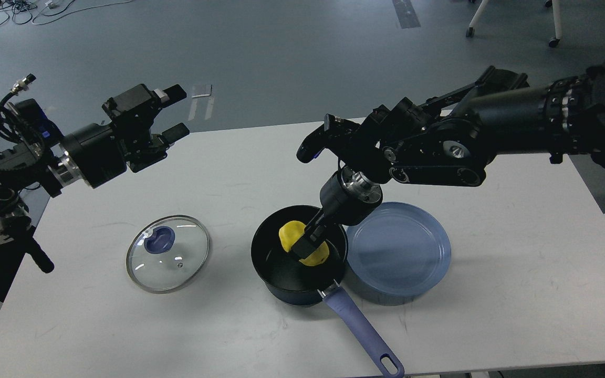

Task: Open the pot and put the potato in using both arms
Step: 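Carry the potato with the right gripper over the open pot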

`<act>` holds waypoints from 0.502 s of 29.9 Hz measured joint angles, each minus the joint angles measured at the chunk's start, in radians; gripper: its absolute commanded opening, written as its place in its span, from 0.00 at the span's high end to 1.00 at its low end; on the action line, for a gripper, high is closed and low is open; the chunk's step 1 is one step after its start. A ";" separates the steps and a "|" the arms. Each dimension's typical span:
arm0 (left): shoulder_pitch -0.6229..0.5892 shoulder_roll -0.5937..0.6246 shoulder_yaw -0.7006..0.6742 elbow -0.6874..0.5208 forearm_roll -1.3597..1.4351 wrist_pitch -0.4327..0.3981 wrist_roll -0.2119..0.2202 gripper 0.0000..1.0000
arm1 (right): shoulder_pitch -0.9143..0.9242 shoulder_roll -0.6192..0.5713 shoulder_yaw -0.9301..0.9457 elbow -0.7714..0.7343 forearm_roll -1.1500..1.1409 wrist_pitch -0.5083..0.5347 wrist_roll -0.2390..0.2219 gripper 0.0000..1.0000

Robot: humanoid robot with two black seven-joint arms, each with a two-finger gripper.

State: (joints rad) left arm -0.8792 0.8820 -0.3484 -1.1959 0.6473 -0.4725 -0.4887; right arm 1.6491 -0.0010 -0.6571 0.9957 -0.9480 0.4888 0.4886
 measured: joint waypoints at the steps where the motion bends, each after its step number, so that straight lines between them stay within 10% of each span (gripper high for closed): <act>1: 0.000 0.001 0.000 -0.002 0.000 0.000 0.000 0.02 | -0.005 0.000 -0.001 -0.006 0.000 0.000 0.000 0.64; 15: 0.002 0.003 0.000 -0.007 -0.002 0.000 0.000 0.02 | -0.049 0.001 -0.042 -0.053 0.036 -0.011 0.000 0.46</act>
State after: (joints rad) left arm -0.8775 0.8850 -0.3484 -1.2027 0.6457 -0.4725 -0.4887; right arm 1.6006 0.0001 -0.6994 0.9425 -0.9120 0.4776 0.4887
